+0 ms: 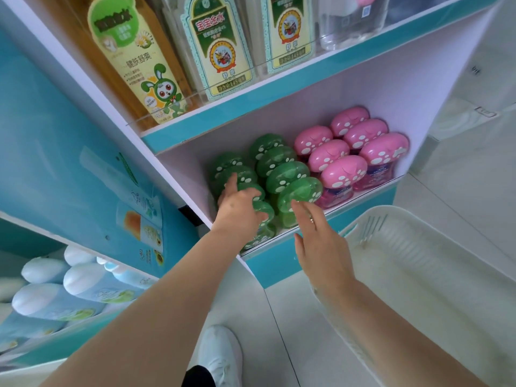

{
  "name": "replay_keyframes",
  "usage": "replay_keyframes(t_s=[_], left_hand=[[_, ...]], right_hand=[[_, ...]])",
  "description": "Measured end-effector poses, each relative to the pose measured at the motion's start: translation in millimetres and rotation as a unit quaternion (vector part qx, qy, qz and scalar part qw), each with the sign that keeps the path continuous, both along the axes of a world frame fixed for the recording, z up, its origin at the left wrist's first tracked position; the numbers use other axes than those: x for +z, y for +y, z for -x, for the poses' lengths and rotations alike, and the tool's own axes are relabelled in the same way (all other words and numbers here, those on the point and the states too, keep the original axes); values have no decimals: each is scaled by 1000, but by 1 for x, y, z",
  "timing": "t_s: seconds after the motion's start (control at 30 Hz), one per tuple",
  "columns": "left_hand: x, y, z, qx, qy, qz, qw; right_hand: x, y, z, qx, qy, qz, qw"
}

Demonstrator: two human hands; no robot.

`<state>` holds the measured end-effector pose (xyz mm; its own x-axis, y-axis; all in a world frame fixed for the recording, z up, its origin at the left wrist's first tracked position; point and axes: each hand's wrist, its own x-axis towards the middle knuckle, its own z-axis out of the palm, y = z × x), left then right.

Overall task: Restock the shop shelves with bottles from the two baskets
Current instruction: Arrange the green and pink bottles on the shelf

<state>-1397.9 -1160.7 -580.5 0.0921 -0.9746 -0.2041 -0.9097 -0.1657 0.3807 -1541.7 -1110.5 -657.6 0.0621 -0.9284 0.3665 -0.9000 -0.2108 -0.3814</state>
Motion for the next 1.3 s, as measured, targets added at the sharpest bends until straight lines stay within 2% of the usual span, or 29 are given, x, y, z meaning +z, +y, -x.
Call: replay_keyframes(t_s=[0.13,0.37,0.6,0.73,0.83,0.93,1.0,1.13,1.3], left_hand=[[-6,3,-3,-6,-3,20,1000],[-5,2,-3,-11,-22,21,999],[-5,0,14,-65,-60,103,991],[2,-16,35,-96,-38,140,985],[10,-31,55,-137,-6,162,977],[16,-48,79,-163,0,153,975],[17,-63,96,-173,-12,130,976],[14,-96,118,-171,-74,92,978],[7,-116,122,-179,-98,37,978]], right_hand=[[16,-15,10,2,-22,-25,999],[28,-37,0,19,5,-130,991],[24,-47,-2,-7,-17,-95,995],[33,-49,3,9,-68,-47,997],[38,-54,22,-52,-115,3,992],[36,-68,51,-136,-192,19,972],[32,-79,70,-164,-243,-31,956],[24,-92,86,-142,-280,-140,939],[19,-96,76,-149,-316,-120,929]])
